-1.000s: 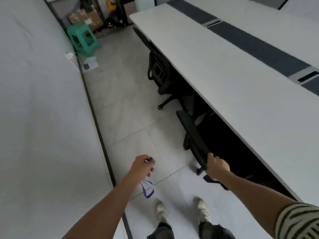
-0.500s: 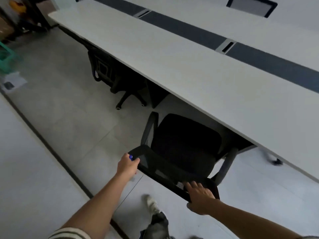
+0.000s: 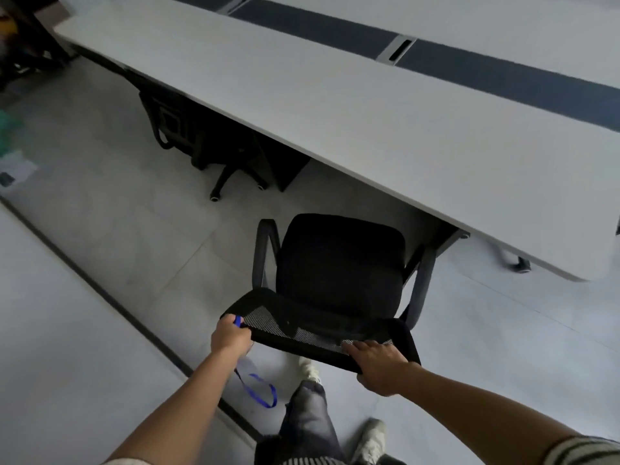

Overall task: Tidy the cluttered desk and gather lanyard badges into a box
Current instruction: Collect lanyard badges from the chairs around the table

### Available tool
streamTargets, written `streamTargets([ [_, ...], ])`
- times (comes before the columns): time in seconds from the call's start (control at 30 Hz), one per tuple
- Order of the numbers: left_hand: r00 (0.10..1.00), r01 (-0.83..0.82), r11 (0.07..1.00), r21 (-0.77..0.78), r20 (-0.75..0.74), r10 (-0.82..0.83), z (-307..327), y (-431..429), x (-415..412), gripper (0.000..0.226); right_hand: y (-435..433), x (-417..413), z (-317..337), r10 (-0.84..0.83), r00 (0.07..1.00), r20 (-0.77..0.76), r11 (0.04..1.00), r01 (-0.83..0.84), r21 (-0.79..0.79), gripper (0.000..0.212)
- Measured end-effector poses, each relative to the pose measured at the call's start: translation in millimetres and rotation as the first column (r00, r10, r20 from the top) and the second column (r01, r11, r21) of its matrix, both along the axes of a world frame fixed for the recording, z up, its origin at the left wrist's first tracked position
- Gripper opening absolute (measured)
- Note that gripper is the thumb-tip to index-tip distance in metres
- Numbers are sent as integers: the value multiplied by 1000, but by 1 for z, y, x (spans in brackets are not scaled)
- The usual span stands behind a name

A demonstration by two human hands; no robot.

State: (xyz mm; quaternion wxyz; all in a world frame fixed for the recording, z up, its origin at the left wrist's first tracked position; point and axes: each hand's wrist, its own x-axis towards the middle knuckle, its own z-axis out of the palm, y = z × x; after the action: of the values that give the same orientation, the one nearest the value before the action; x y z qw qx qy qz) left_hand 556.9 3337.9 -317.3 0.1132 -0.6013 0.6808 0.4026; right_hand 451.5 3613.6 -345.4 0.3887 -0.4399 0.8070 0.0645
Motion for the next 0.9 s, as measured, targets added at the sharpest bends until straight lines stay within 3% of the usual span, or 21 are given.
streamTargets([
  [0.23,993,104,994,-27,-57,-105,-3,-16,-52,30,-15,-67,8,-99,995,-3,995,99,-11,66],
  [0.47,977,186,980,-69,-93,-192,-7,-89,-146,38,-81,-139,9,-207,977,-42,977,209,45,66],
  [0.73,885,455,873,-175,-16,-465,0,-171,-250,34,-152,-210,11,-366,926,-92,925,373,72,65],
  [0.9,848,522,841,-144,-15,-529,0,-206,-298,45,-180,-248,10,-438,890,-126,894,446,42,62],
])
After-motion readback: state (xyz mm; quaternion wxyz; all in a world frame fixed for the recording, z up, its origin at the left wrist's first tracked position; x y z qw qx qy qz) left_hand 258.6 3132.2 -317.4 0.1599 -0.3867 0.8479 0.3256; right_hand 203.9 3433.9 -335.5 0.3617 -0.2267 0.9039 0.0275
